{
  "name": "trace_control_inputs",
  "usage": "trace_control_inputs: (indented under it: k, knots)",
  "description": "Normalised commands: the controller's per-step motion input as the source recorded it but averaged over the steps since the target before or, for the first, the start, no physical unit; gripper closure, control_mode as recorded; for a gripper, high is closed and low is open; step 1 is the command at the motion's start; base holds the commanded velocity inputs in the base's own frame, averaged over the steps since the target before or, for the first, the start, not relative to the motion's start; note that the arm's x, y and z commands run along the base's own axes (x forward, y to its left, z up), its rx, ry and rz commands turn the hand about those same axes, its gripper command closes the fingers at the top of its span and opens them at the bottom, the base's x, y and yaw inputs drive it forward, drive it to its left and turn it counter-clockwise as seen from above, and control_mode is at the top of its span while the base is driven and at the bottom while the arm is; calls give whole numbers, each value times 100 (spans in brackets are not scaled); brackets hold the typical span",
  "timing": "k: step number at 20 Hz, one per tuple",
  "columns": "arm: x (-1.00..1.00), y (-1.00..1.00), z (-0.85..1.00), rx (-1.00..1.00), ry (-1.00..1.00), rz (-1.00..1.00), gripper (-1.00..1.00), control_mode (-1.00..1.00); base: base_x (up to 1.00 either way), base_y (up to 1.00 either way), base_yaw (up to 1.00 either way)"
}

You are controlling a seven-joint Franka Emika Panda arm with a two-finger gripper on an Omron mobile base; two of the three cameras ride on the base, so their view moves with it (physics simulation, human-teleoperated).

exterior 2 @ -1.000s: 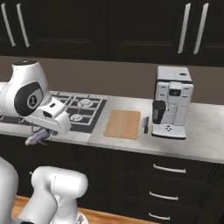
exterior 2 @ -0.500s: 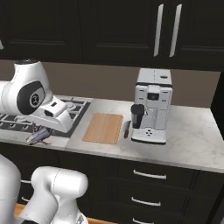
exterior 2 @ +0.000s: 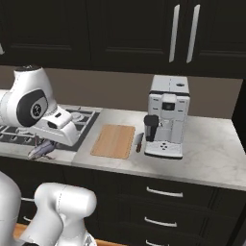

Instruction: Retrieve the fish from the fridge and place it on the cutting board.

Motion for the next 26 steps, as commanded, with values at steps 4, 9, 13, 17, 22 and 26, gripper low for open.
trace_control_inputs:
  k: [4,9,13,17,22,26]
  knots:
    - [51,-24,-31,7,-2,2,100,-100,0,0,0]
    - [63,-41,-45,10,0,3,100,-100,0,0,0]
    - [100,-5,-9,1,0,1,100,-100,0,0,0]
    - [100,0,-16,-5,0,0,100,-100,0,0,0]
    - [93,0,-55,-5,0,0,100,-100,0,0,0]
    - [74,0,-66,-4,0,0,100,-100,0,0,0]
